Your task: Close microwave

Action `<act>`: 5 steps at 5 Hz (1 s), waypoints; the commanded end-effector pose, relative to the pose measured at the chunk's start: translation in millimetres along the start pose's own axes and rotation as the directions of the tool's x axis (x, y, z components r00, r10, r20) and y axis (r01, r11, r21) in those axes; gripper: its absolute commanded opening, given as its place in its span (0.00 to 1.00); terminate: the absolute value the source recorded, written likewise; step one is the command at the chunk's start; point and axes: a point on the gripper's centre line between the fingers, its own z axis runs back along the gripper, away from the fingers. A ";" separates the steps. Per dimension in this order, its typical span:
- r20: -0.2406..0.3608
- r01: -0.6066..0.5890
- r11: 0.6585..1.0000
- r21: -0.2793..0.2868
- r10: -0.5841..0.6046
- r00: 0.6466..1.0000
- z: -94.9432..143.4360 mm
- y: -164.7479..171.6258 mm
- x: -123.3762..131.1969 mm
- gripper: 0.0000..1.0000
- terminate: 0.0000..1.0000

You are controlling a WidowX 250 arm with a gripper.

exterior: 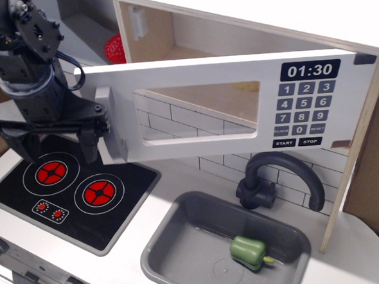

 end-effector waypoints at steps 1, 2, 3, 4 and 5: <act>0.088 -0.040 0.998 -0.057 0.045 0.995 30.1 4.5 35.4 1.00 0.00; 0.051 0.014 1.000 -0.005 -0.014 0.999 27.8 15.7 11.3 1.00 0.00; 0.011 0.068 0.997 0.028 -0.069 0.998 31.5 12.7 -15.8 1.00 0.00; -0.044 0.075 0.995 0.061 -0.073 0.996 27.1 -1.8 -28.2 1.00 0.00; -0.113 0.043 0.997 0.071 -0.035 0.993 10.2 -33.3 -28.4 1.00 0.00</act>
